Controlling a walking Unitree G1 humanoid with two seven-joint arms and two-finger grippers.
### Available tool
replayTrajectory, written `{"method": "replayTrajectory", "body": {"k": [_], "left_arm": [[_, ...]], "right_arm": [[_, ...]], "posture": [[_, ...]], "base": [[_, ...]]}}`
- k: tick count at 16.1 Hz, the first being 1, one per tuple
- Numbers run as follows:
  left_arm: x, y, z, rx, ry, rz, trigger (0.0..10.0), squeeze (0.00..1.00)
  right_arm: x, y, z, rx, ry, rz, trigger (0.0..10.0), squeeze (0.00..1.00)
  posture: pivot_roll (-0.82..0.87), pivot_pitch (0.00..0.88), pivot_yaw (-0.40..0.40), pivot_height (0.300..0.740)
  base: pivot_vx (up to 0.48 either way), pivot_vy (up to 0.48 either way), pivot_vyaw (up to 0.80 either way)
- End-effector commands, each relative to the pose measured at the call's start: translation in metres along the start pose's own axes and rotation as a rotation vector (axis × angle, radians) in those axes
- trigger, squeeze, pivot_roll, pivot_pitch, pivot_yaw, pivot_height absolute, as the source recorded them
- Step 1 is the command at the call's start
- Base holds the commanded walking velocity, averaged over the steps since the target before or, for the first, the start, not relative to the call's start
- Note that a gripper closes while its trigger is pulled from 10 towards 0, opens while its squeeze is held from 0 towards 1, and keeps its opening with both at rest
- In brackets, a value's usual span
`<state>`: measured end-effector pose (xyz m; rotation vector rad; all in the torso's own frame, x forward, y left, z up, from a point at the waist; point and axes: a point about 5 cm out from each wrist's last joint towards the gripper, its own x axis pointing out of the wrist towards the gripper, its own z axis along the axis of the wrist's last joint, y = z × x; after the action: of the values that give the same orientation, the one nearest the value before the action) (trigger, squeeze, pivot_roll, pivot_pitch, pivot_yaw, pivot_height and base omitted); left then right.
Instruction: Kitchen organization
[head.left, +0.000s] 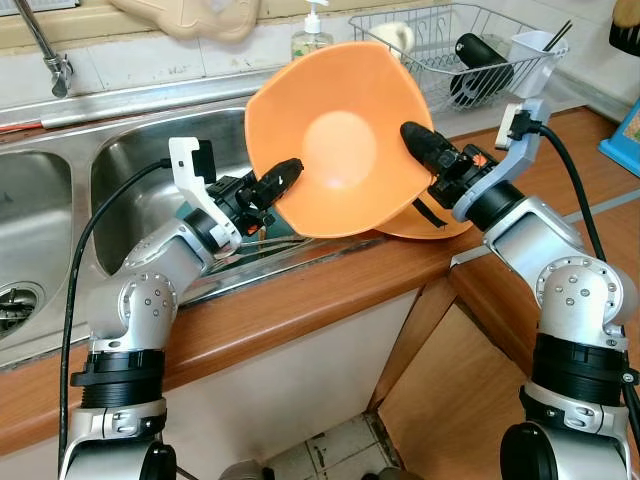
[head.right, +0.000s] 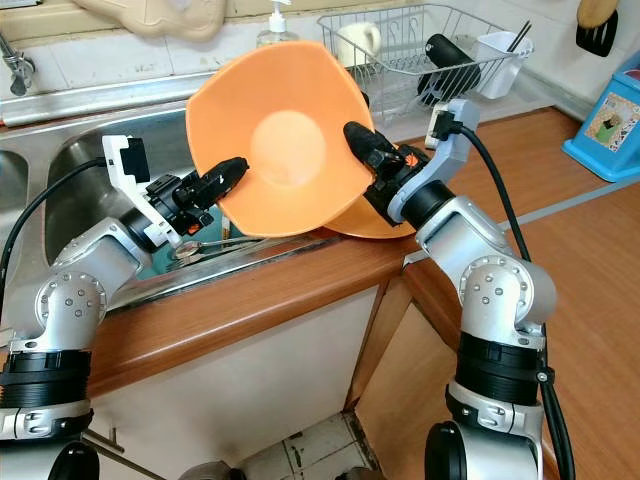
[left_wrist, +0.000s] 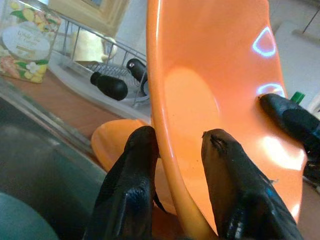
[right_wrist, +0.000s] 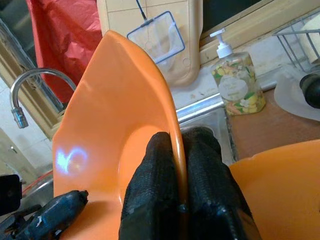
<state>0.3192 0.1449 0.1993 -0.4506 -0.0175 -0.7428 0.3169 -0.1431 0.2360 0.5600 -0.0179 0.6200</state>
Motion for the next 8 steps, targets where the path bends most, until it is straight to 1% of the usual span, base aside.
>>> {"method": "replayTrajectory", "body": {"k": [1,3,5,6,7,8], "left_arm": [[-0.001,0.006,-0.001,0.056,0.043,0.056,0.0,0.0],[0.0,0.009,-0.004,0.113,0.081,0.098,0.0,0.0],[0.003,0.011,-0.002,0.139,0.084,0.144,0.0,0.0],[0.005,0.014,-0.002,0.153,0.088,0.19,0.0,0.0],[0.006,0.016,-0.002,0.156,0.092,0.221,0.0,0.0],[0.008,0.018,-0.002,0.146,0.086,0.239,0.0,0.0]], "right_arm": [[-0.001,0.009,0.007,-0.032,-0.035,0.046,0.0,0.0],[0.0,0.011,0.007,-0.056,-0.027,0.044,0.0,0.0],[0.001,0.013,0.007,-0.082,-0.019,0.044,0.0,0.0],[0.002,0.014,0.006,-0.097,-0.012,0.046,0.0,0.0],[0.002,0.015,0.005,-0.112,-0.004,0.048,0.1,0.0],[0.002,0.017,0.004,-0.129,0.006,0.051,0.5,0.0]], "posture": [[-0.1,0.0,0.035,0.74],[-0.1,0.0,0.035,0.74],[-0.1,0.0,0.036,0.74],[-0.1,0.0,0.036,0.74],[-0.1,0.0,0.036,0.74],[-0.1,0.0,0.036,0.74]], "base": [[0.0,0.0,0.0],[0.0,0.0,0.0],[0.0,0.0,0.0],[0.0,0.0,0.0],[0.0,0.0,0.0],[0.0,0.0,0.0]]}}
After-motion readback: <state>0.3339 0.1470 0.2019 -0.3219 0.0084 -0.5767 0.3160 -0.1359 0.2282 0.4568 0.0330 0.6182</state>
